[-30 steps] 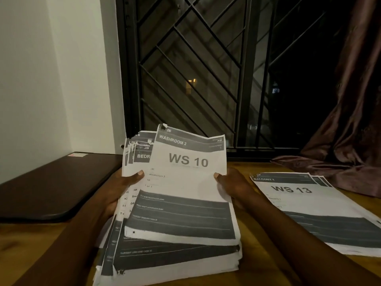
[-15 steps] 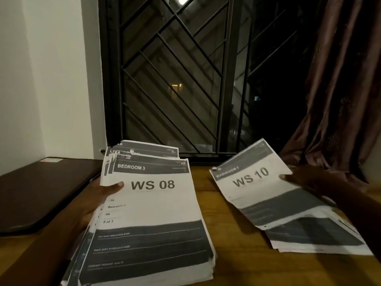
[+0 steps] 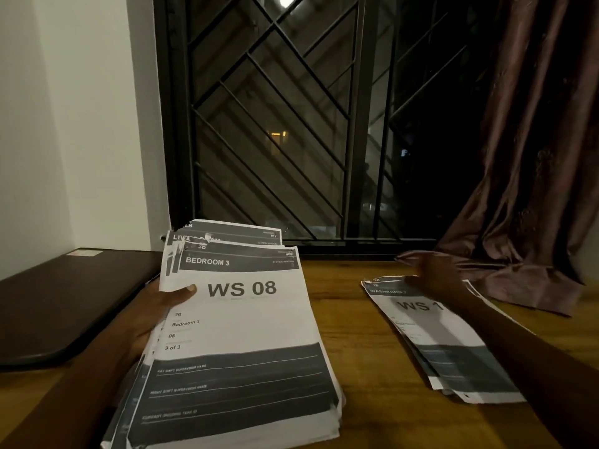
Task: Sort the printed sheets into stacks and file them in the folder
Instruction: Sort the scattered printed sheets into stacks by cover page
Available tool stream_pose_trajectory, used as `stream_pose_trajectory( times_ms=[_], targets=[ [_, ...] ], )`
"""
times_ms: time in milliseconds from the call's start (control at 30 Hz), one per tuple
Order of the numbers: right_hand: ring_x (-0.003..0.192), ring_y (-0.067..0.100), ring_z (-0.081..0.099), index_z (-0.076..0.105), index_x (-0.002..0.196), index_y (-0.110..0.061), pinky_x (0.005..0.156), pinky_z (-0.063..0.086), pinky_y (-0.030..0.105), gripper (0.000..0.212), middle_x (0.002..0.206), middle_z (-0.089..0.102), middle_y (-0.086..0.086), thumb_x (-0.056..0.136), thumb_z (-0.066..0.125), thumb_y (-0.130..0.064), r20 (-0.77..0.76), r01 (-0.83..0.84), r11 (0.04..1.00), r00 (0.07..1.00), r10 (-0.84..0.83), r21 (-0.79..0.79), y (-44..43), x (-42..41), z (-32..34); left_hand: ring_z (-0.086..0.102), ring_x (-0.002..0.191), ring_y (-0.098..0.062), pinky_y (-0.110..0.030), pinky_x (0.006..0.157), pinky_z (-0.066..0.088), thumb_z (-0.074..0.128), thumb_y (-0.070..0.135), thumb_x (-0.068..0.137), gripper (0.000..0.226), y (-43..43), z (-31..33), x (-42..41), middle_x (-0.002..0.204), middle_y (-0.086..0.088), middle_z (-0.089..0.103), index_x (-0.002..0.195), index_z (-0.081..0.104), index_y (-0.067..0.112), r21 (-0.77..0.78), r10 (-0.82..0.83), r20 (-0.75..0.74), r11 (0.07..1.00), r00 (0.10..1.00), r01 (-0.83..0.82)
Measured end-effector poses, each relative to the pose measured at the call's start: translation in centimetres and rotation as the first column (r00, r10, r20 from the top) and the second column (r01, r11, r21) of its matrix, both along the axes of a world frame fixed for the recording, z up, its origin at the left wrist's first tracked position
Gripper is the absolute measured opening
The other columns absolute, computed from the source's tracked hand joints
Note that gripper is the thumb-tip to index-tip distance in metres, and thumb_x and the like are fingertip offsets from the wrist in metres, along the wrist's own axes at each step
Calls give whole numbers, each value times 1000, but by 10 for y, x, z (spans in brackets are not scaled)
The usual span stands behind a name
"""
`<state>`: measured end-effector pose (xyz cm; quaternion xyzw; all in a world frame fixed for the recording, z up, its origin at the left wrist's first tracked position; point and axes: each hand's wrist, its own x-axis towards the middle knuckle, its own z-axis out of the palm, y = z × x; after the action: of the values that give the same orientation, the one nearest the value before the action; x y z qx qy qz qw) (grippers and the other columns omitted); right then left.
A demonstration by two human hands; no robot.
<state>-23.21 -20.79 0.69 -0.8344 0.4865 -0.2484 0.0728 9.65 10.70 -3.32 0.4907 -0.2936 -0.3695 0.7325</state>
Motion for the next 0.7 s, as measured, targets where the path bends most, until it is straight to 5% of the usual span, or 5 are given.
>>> stream_pose_trajectory(
  times_ms=[133,267,467,633,700],
  targets=[
    [78,15,63,62,94,-15,67,49,27,41,83,65,2,87,54,-54,504,-383,866,843,186,321,83,65,1,56,116,-48,-72,98,34,73,7,77,60,1,-3,1,128,-26,59,133,52,12,3,17,-16,1000,1000,-17],
    [65,11,64,53,92,-19,52,49,18,42,80,67,-1,81,60,-59,494,-506,714,831,255,484,124,105,-13,55,118,-48,-72,100,33,67,7,83,52,3,-6,5,129,-26,58,133,53,12,-29,38,-48,999,998,-40],
    [70,4,55,55,101,-15,50,40,12,31,97,60,-6,80,75,-25,545,-491,774,806,229,401,121,123,-28,61,111,-45,-63,82,52,90,22,60,78,3,2,-3,123,-24,63,129,56,14,-29,-56,17,998,998,57],
    [92,24,65,66,109,-6,77,54,32,24,110,66,3,87,67,-17,614,-459,755,784,95,469,101,116,-30,59,114,-45,-66,91,46,95,28,48,96,3,0,3,128,-24,60,133,53,12,-37,-35,57,999,998,37],
    [91,24,60,65,108,0,77,48,26,22,115,64,6,91,61,-13,610,-405,795,790,55,453,88,105,-19,61,112,-44,-66,92,44,90,24,58,83,5,2,1,127,-24,61,132,54,11,-33,13,46,999,999,-12]
  ],
)
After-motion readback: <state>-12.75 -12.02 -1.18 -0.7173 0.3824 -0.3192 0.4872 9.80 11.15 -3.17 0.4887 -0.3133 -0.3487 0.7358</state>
